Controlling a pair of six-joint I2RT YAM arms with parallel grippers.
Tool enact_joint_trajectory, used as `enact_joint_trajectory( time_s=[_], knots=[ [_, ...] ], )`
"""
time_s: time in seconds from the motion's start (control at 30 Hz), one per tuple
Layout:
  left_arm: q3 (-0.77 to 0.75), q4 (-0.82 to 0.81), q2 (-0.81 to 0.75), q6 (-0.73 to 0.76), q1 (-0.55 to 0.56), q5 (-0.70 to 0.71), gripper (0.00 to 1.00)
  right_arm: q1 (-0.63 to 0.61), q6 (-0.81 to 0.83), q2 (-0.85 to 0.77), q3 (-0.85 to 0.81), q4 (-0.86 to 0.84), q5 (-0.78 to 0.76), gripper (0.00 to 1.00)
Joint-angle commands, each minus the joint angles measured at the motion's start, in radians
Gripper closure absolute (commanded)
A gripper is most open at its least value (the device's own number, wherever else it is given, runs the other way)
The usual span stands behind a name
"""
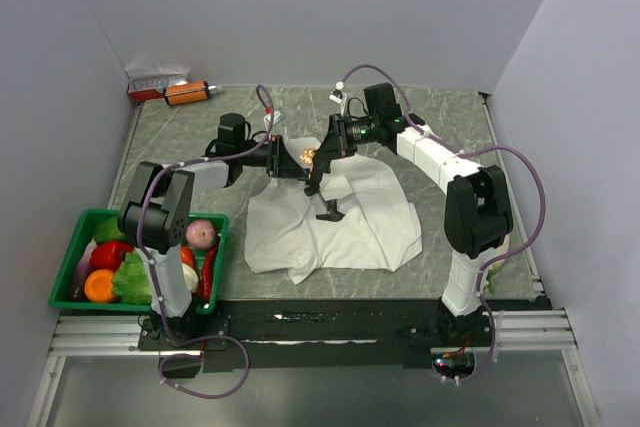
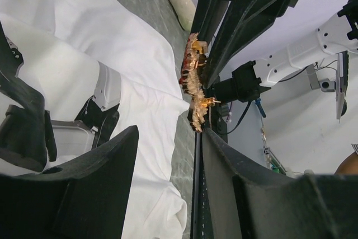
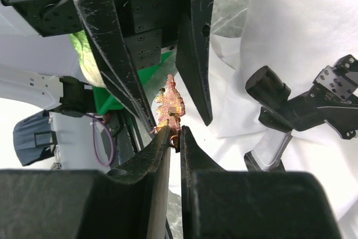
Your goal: Remove the brooch from the garment
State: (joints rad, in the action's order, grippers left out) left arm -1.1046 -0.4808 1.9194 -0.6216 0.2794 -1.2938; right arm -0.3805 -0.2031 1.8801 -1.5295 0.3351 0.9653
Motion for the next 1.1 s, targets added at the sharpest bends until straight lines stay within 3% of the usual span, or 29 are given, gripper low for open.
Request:
enact_joint_trajectory(
  time_s=[0.0, 0.37, 0.73, 0.8, 1.07],
  knots=[
    [-0.024, -0.061, -0.051, -0.021, 0.004, -0.039, 0.45, 0.006, 0.033, -0.021, 0.003, 0.008, -0.01, 1.0],
    [-0.038, -0.075, -0.043, -0.041, 0.004, -0.027, 0.44, 0.005, 0.039, -0.021, 0.005, 0.018, -0.011, 1.0],
    [-0.049, 0.048, -0.056, 0.071, -0.072, -0.032, 0.43, 0.005, 0.013, -0.061, 0.029, -0.014, 0.042, 1.0],
    [-0.058, 0.127, -0.049, 0.143, -0.068, -0.007, 0.43, 0.006, -0.002, -0.068, 0.041, -0.031, 0.055, 1.0],
    [-0.067, 0.142, -0.034, 0.187, -0.002, 0.017, 0.43, 0.003, -0.064, -0.064, 0.04, -0.077, 0.081, 1.0]
  ],
)
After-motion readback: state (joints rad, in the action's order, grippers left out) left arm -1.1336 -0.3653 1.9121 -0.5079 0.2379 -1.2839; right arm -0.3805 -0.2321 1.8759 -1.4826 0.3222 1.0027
